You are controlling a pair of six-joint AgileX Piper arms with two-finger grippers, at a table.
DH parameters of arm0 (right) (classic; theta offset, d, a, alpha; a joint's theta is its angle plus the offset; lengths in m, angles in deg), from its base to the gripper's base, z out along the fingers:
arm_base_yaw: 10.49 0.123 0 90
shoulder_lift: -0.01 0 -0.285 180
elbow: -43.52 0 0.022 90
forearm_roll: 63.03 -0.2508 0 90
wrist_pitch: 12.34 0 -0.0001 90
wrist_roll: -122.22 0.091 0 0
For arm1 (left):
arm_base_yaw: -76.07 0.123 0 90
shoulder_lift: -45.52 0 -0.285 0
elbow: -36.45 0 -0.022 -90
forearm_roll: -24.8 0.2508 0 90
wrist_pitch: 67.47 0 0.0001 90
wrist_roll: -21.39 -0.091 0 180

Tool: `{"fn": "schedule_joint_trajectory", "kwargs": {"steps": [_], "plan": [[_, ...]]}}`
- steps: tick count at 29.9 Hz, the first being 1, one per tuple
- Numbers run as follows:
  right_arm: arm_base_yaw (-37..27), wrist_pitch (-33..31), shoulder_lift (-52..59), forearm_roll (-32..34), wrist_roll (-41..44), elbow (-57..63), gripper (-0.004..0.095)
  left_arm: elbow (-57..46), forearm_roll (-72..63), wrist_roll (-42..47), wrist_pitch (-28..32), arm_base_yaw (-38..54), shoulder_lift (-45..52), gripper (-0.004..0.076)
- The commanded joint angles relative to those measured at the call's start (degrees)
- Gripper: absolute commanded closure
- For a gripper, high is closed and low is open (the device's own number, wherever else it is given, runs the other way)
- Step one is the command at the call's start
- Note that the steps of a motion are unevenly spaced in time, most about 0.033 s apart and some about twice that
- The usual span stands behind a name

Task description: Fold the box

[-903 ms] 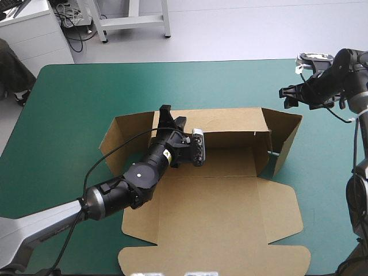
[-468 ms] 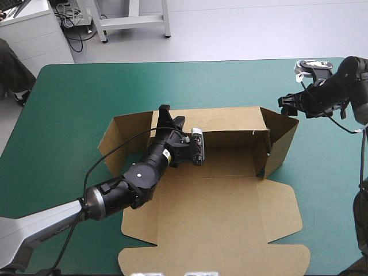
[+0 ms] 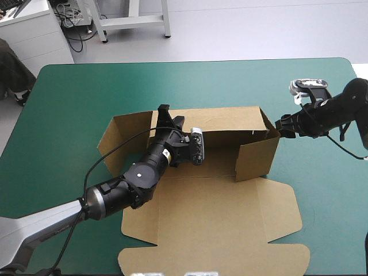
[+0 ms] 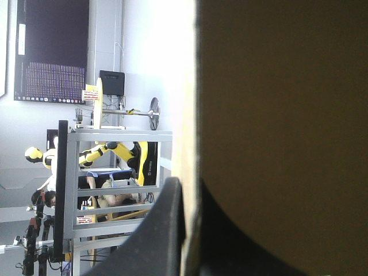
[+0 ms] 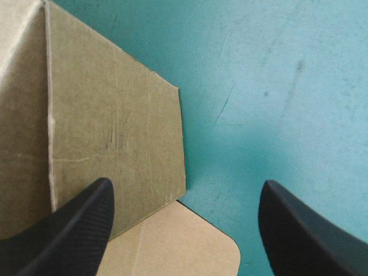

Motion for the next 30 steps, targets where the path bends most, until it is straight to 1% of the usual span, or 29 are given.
{"fn": "schedule_joint_trajectory", "kwargs": {"steps": [1, 3, 7, 14, 19, 24, 30], "plan": [[-0.24, 7.05, 5.91, -4.29, -4.09, 3.72, 0.0255, 1.37, -0.03, 1.49, -2.54, -0.17, 1.66, 0.0756], [-0.24, 9.5, 7.4, -5.87, -7.29, 7.0, 0.0255, 1.37, -0.18, 1.49, -2.54, -0.17, 1.66, 0.0756], [-0.24, 10.45, 8.27, -7.29, -9.73, 10.65, 0.0255, 1.37, -0.18, 1.49, -2.44, -0.17, 1.66, 0.0756], [-0.24, 9.13, 8.39, -11.04, -14.63, 11.9, 0.0255, 1.37, -0.21, 1.49, -2.32, -0.17, 1.66, 0.0756], [-0.24, 7.91, 8.39, -15.2, -17.91, 11.9, 0.0255, 1.37, -0.21, 1.49, -2.24, -0.17, 1.66, 0.0756], [-0.24, 6.09, 8.06, -15.18, -18.65, 11.9, 0.0255, 1.37, -0.21, 1.49, -2.24, -0.17, 1.66, 0.0756], [-0.24, 4.18, 7.01, -17.52, -20.38, 12.36, 0.0255, 1.37, -0.11, 1.49, -1.99, -0.17, 1.66, 0.0756]]}}
